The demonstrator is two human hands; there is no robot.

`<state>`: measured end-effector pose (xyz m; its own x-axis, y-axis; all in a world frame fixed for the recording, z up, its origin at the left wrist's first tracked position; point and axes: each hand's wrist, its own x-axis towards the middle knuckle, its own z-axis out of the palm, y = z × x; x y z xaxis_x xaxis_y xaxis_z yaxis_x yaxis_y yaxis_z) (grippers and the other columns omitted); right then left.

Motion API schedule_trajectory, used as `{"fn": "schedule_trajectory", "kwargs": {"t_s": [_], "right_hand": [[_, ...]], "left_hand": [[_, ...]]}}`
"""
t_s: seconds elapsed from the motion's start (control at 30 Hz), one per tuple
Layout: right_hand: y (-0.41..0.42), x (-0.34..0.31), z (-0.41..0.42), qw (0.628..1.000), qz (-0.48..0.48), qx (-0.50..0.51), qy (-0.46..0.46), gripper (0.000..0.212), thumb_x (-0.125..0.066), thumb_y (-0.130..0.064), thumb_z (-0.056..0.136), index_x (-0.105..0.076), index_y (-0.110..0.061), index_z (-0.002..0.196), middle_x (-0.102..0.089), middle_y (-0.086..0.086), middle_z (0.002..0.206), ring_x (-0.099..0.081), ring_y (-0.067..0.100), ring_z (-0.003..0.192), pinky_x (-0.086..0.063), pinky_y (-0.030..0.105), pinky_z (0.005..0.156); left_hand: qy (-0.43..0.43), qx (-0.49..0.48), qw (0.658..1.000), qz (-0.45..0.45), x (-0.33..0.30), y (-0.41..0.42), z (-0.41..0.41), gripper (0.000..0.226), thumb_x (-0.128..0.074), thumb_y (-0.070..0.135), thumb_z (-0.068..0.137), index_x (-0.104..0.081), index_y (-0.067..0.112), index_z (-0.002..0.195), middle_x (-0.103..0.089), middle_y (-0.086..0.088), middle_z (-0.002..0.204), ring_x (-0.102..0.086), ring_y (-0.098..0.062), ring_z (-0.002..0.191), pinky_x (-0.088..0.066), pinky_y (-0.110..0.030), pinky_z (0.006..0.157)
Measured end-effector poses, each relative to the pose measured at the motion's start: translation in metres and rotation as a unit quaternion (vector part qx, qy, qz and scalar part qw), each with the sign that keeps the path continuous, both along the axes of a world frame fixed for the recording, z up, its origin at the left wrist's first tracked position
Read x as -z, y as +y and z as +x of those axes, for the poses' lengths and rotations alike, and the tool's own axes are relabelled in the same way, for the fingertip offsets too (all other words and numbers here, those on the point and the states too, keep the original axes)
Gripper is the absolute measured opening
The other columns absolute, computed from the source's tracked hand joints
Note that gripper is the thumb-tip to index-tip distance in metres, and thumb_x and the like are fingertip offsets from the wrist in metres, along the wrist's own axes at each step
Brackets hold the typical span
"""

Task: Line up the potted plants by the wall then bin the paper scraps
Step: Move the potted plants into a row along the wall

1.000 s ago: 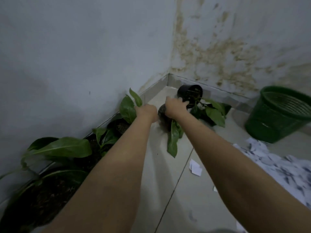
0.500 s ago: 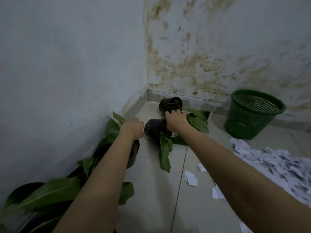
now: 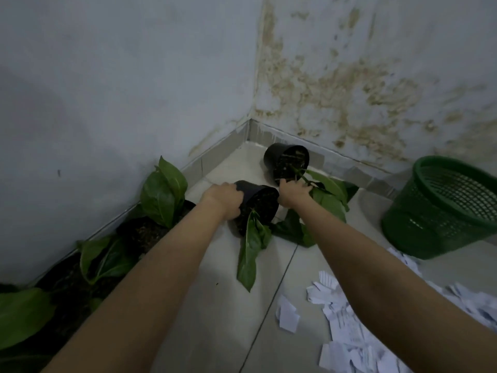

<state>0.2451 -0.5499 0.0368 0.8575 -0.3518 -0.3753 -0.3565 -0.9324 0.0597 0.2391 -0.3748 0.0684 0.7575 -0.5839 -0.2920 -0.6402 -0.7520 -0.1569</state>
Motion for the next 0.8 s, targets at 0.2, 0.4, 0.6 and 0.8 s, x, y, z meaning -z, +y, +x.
{"fn": "schedule_trajectory", "kwargs": {"t_s": [0.2, 0.4, 0.6, 0.8], "right_hand": [[-0.001, 0.042, 0.023, 0.995, 0.096, -0.008, -0.029, 0.043, -0.041, -0.012, 0.094, -0.034, 0.002, 0.134, -0.041, 0.024, 0.137, -0.042, 0.039, 0.126, -0.04, 0.046, 0.102], [-0.013, 0.059, 0.019, 0.986, 0.147, 0.019, -0.075, 0.047, -0.04, -0.009, 0.094, -0.025, -0.003, 0.138, -0.041, 0.026, 0.134, -0.04, 0.039, 0.126, -0.04, 0.046, 0.1], [0.005, 0.068, 0.022, 0.963, 0.234, 0.046, -0.127, 0.062, -0.043, -0.009, 0.092, -0.014, -0.006, 0.147, -0.029, 0.019, 0.148, -0.03, 0.035, 0.136, -0.032, 0.049, 0.109], [0.017, 0.061, 0.01, 0.964, 0.232, 0.009, -0.13, 0.069, -0.041, -0.008, 0.091, -0.004, -0.01, 0.15, -0.012, 0.014, 0.156, -0.008, 0.035, 0.144, -0.019, 0.052, 0.115]], "left_hand": [[0.05, -0.04, 0.998, 0.002, 0.025, -0.002, 0.009, 0.045, -0.037, 0.028, 0.098, -0.035, 0.003, 0.135, -0.039, -0.018, 0.138, -0.039, -0.032, 0.127, -0.036, -0.038, 0.101], [0.088, -0.119, 0.985, -0.083, 0.058, -0.042, 0.019, 0.056, -0.034, 0.032, 0.1, -0.02, -0.004, 0.14, -0.035, -0.023, 0.14, -0.043, -0.036, 0.125, -0.04, -0.04, 0.098], [0.006, -0.169, 0.977, -0.127, 0.089, -0.056, 0.017, 0.046, -0.03, 0.017, 0.101, -0.017, -0.005, 0.14, -0.045, -0.02, 0.133, -0.059, -0.028, 0.112, -0.05, -0.033, 0.086], [0.023, -0.224, 0.955, -0.192, 0.097, -0.046, 0.014, 0.046, -0.03, 0.009, 0.099, -0.015, -0.009, 0.139, -0.053, -0.021, 0.129, -0.058, -0.031, 0.113, -0.047, -0.033, 0.089]]}}
